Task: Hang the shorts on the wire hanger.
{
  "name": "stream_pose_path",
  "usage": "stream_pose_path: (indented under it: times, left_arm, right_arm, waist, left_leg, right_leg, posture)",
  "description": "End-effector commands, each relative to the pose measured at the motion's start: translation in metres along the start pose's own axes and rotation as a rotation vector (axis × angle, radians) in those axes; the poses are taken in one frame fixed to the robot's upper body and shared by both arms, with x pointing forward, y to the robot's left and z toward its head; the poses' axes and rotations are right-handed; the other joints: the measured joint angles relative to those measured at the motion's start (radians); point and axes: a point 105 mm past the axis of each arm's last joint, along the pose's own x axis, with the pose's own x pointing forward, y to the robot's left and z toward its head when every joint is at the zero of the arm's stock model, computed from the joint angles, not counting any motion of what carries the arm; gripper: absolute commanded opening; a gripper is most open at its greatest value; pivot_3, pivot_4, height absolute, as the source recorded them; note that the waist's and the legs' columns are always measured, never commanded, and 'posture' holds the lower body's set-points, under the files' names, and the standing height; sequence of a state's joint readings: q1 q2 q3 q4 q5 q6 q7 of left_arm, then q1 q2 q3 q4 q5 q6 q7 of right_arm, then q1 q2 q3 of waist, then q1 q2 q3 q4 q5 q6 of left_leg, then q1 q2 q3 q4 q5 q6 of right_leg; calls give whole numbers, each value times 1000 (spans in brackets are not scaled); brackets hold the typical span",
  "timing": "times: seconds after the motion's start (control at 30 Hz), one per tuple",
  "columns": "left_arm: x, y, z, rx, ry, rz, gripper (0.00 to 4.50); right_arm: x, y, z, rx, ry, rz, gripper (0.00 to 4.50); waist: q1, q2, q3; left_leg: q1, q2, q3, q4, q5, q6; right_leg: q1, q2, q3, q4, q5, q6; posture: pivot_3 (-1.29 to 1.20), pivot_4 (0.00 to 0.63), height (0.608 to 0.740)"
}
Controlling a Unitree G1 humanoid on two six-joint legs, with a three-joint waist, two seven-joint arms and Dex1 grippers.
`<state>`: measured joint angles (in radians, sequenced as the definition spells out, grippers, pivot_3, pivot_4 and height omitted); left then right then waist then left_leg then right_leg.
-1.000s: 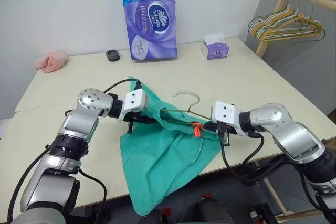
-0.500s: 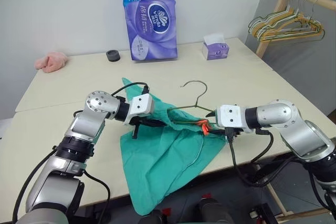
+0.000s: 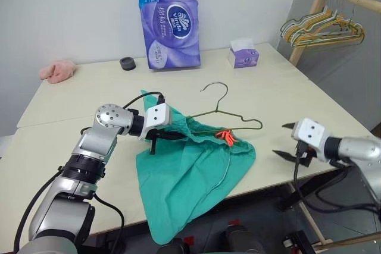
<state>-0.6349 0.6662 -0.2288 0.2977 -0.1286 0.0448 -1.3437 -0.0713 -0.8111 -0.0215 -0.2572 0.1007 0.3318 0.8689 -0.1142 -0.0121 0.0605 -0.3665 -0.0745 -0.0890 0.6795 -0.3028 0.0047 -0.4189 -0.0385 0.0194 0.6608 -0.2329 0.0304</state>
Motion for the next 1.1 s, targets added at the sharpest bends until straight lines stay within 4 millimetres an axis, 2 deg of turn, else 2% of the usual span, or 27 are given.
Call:
stream_pose_path:
  times: [0.03,0.37,0.5,0.63,0.83,0.97,1.03,1.1]
  left_arm:
    - [-12,14,10,44,-10,56,13]
    - [-13,15,12,52,-11,65,12]
    - [-15,14,12,47,-13,75,12]
    - [-17,15,11,45,-10,83,12]
    - [-21,14,12,32,-16,86,12]
    - [-30,10,20,-13,-59,56,12]
    - [-36,7,25,-44,-85,35,12]
    - [-40,7,29,-70,-101,30,12]
  right_arm:
    - [23,24,10,103,-79,-27,4500]
    - [60,16,20,217,-122,-58,4500]
    - [66,20,19,196,-101,-12,3607]
    - [66,22,15,176,-83,8,2205]
    - [64,18,20,235,-121,-8,22]
    - [59,8,15,354,-112,-44,0]
    - [57,6,8,468,-76,-39,0]
    - [55,2,5,499,-61,-52,0]
  waist:
    - [-2,0,-1]
    - [-1,0,-4]
    - [-2,0,-5]
    - [-2,0,-5]
    - [-2,0,-5]
    - [-2,0,-5]
    - [-2,0,-5]
    - [-2,1,-6]
  left_leg:
    - [0,0,0,0,0,0]
    - [1,-1,2,1,0,-1]
    - [1,-1,2,1,0,-1]
    - [1,-1,2,1,0,0]
    - [1,-1,2,0,0,0]
    - [1,-1,2,0,0,0]
    - [1,-1,2,0,0,0]
    - [1,-1,2,0,0,0]
  right_leg:
    - [0,0,0,0,0,0]
    - [0,0,2,1,0,0]
    - [0,0,2,1,0,0]
    - [0,0,2,1,0,0]
    - [0,0,2,1,0,0]
    - [0,0,2,1,0,0]
    - [0,0,2,1,0,0]
    - [0,0,2,1,0,0]
  posture:
    - [-222,21,740]
    - [-199,13,740]
    - [-192,12,740]
    - [-188,11,740]
    - [-189,8,740]
    - [-191,9,740]
    - [-193,10,740]
    - [-195,12,740]
